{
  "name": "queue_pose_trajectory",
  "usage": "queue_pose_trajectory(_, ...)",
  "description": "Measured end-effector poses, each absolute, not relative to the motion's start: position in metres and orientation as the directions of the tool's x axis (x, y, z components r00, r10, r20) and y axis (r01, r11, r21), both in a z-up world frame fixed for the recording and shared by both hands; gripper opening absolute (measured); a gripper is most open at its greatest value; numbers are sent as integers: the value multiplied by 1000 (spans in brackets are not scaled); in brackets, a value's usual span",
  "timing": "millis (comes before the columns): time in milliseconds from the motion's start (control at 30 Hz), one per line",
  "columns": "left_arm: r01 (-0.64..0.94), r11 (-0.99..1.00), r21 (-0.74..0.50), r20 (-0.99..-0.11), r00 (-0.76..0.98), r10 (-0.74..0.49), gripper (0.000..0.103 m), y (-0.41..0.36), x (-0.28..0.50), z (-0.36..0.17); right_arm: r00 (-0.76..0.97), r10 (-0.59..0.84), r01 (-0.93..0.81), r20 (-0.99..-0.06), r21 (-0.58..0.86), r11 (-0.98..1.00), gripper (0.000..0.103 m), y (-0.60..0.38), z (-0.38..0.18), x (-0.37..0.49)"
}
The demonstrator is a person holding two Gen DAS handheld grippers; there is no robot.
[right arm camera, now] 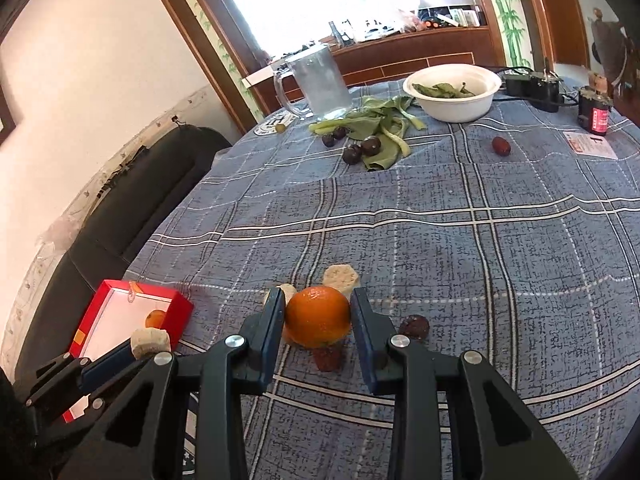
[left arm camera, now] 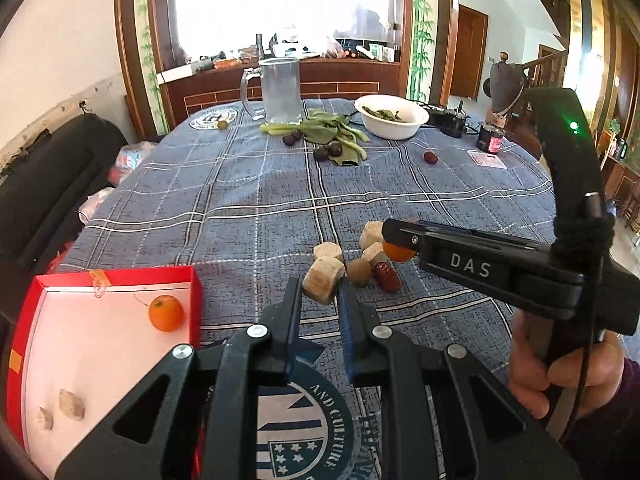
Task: Organize fruits
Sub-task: 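Grasp an orange with the right tool while the left tool grasps a tan pastry piece, then carry the orange and pastry piece over the red-rimmed tray with both tools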
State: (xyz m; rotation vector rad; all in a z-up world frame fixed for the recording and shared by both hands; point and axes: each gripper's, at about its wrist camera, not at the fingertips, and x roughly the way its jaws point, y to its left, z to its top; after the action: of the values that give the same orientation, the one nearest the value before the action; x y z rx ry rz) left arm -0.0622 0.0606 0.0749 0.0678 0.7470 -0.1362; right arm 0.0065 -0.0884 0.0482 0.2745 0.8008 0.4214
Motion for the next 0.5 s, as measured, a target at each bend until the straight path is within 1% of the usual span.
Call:
queue_pose_trajectory(267, 89, 996, 30, -667, 744, -47, 20, 80, -71, 75, 629, 477, -301, -614, 373, 877, 32, -77, 50, -1)
queue_pose_trajectory(500, 25, 999, 27, -655, 755, -1, 20, 105, -77, 77, 635, 466, -319, -615, 341, 884, 32, -69, 48, -4)
